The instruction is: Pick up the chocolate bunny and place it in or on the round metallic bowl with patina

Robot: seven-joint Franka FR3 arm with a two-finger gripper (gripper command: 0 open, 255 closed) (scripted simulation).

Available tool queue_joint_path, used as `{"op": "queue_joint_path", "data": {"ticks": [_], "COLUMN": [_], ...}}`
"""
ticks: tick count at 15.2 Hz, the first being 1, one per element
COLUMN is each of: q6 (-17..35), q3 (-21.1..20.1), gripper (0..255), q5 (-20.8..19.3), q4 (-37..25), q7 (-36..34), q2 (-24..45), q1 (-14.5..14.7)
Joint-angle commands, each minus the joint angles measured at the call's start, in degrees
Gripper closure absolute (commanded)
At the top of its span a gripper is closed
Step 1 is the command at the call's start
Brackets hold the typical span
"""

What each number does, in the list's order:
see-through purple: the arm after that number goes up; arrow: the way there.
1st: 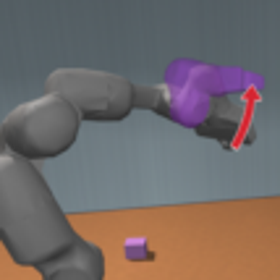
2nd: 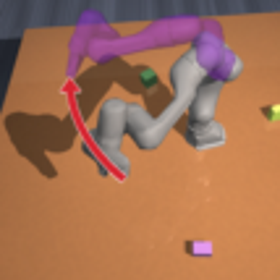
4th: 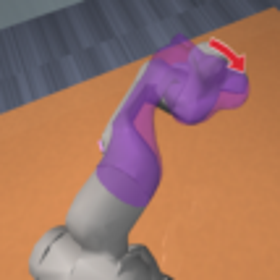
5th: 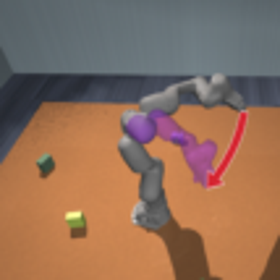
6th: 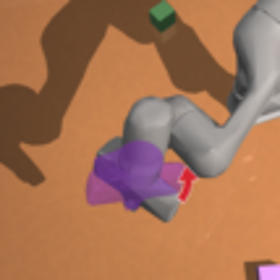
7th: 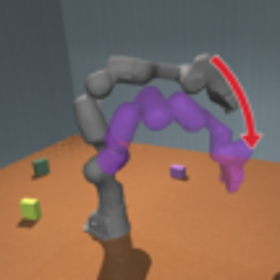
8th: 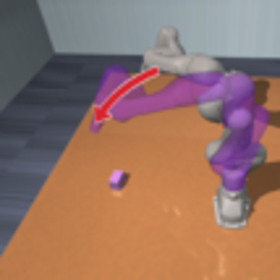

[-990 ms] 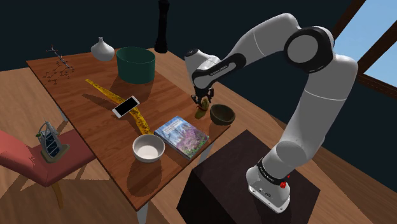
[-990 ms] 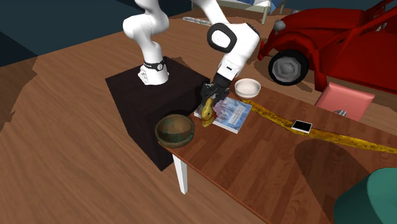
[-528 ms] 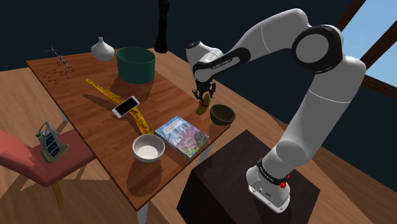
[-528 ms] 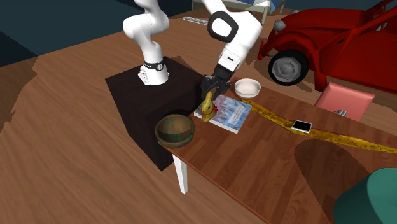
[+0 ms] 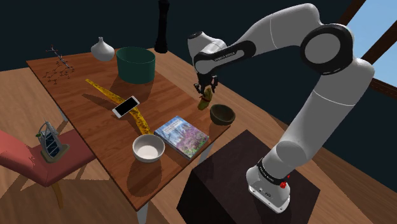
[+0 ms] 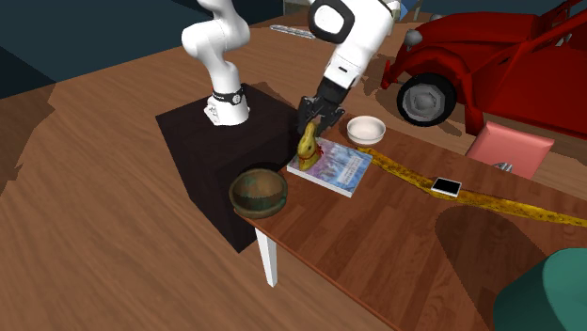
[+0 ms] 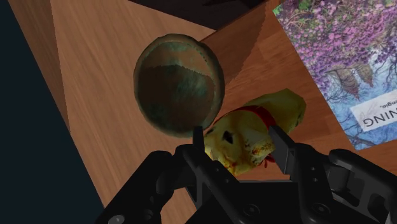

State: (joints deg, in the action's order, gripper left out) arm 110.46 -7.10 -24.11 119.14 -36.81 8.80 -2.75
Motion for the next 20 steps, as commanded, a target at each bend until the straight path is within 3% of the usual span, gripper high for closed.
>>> {"op": "queue_joint_path", "data": {"ticks": [1,15,20], "q6": [-1.3,2.2,5.1], "q3": [-0.1,8.4,8.8], "gripper": [255,255,255], "q5": [0.3,-3.3,-4.1], "q4": [-0.7,11.4,13.1], "q7": [0.6,15.9,15.1], "q2": [-0.7,-15.7,-14.6], "q1": [0.0,-8.6,-9.0]}}
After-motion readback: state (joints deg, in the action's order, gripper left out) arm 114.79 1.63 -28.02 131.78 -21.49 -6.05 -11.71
